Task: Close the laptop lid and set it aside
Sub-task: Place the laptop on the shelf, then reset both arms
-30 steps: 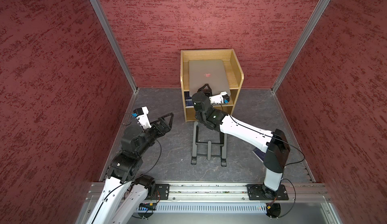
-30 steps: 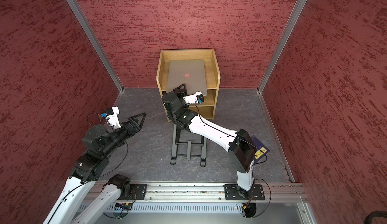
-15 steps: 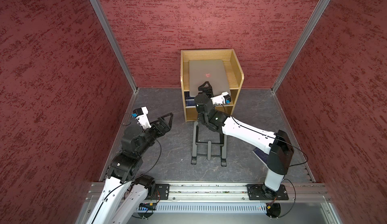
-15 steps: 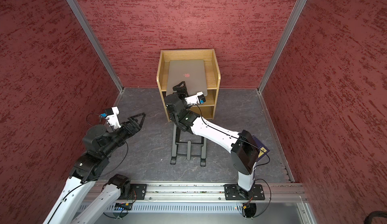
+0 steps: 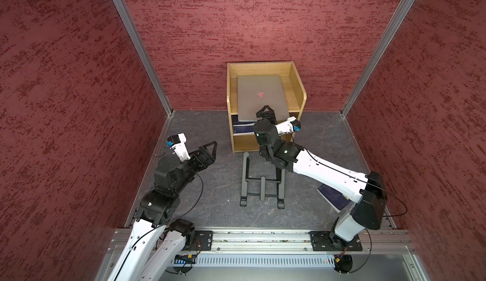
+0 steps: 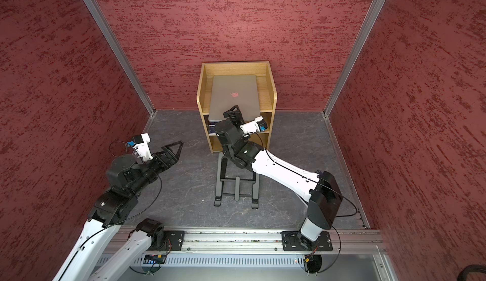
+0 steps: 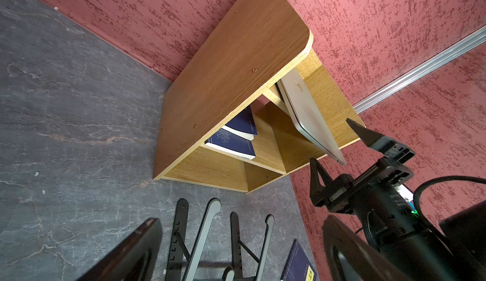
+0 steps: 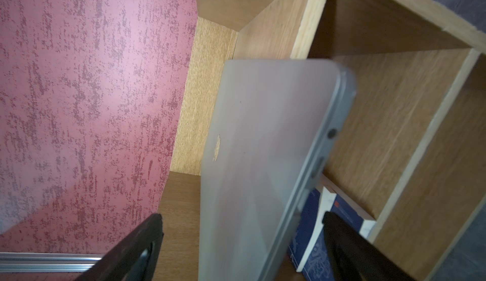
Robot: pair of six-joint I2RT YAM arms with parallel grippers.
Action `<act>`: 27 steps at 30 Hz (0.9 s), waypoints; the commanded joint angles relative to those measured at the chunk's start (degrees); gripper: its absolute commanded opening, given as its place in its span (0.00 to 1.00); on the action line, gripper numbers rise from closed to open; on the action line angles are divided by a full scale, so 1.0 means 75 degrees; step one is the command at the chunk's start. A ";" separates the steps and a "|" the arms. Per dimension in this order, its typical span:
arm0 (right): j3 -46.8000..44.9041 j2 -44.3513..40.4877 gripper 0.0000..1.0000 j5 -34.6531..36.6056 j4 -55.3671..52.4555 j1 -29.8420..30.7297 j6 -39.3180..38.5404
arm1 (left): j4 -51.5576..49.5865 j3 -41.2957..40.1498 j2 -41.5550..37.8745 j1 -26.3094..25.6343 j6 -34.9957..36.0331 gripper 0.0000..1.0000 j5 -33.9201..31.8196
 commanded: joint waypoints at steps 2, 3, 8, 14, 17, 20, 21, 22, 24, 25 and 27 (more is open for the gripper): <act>-0.0374 -0.0477 0.98 -0.0627 -0.1301 0.0033 0.0179 | 0.0074 0.0188 0.0186 0.0051 0.0066 0.99 -0.0180; -0.0690 -0.0724 0.98 -0.0853 -0.1334 0.0030 0.0102 | 0.0203 0.0172 0.0295 0.0057 0.0053 0.99 -0.0149; -0.2368 -0.2143 0.98 -0.1486 -0.1028 0.0033 -0.0423 | 0.0378 0.0252 0.0633 0.0062 0.0226 1.00 -0.0329; -0.4094 -0.4326 0.98 -0.2044 -0.1326 0.0032 -0.2029 | 0.0454 0.0186 0.0820 0.0074 0.0837 1.00 -0.0883; -0.4703 -0.5565 0.98 -0.1657 -0.2053 0.0029 -0.2910 | 0.0567 0.0050 0.0905 0.0092 0.1174 1.00 -0.1252; -0.5233 -0.6637 0.98 -0.0695 -0.2726 0.0031 -0.3478 | 0.0832 -0.0097 0.1105 0.0119 0.1528 1.00 -0.1489; -0.5391 -0.6968 0.98 -0.0216 -0.2990 0.0033 -0.3400 | 0.0878 -0.0100 0.1191 0.0130 0.1663 1.00 -0.1573; -0.5601 -0.7354 0.99 0.0172 -0.3010 0.0033 -0.3607 | 0.0880 -0.0067 0.1353 0.0149 0.1784 1.00 -0.1727; -0.5987 -0.7842 0.99 0.0764 -0.2339 0.0033 -0.5299 | 0.0889 -0.0030 0.1663 0.0175 0.1927 1.00 -0.2078; -0.6131 -0.7989 0.98 0.1000 -0.1823 0.0031 -0.6242 | 0.0964 -0.0030 0.1813 0.0204 0.2000 1.00 -0.2171; -0.6279 -0.7990 0.99 0.1618 -0.1360 0.0022 -0.7403 | 0.1100 -0.0047 0.2103 0.0266 0.2152 1.00 -0.2435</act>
